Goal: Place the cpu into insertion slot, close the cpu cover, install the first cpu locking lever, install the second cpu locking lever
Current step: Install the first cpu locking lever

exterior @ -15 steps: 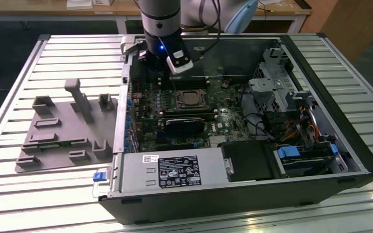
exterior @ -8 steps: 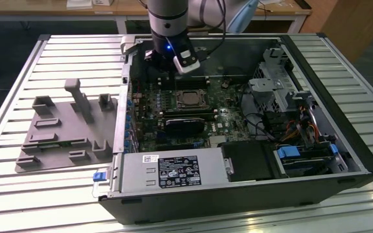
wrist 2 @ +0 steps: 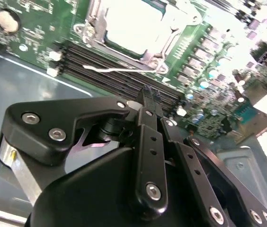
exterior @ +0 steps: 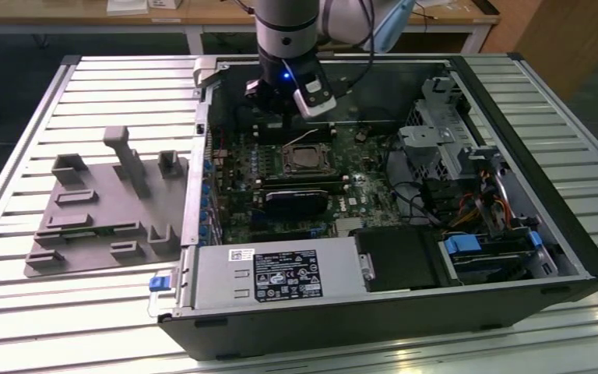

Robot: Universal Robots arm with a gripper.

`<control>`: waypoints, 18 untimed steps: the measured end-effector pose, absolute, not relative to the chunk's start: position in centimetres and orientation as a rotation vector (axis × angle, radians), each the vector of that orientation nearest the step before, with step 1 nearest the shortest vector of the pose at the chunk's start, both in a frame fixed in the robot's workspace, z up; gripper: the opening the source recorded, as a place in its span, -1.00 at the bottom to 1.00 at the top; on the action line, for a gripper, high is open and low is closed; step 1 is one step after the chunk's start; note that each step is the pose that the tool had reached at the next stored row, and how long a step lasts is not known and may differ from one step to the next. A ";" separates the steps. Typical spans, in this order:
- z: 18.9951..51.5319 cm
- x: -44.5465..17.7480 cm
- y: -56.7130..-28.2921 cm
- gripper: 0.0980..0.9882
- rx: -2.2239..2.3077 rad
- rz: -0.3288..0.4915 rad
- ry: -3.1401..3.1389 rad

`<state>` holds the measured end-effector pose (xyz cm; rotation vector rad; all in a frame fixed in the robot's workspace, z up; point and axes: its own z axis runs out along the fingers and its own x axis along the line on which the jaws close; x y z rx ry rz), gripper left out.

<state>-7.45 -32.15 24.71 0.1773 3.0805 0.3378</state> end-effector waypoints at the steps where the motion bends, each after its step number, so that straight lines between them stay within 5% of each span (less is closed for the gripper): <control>1: 24.7 -7.4 -32.2 -0.99 0.177 0.338 3.081; 18: 24.1 -7.5 -32.2 -0.99 0.199 0.334 2.994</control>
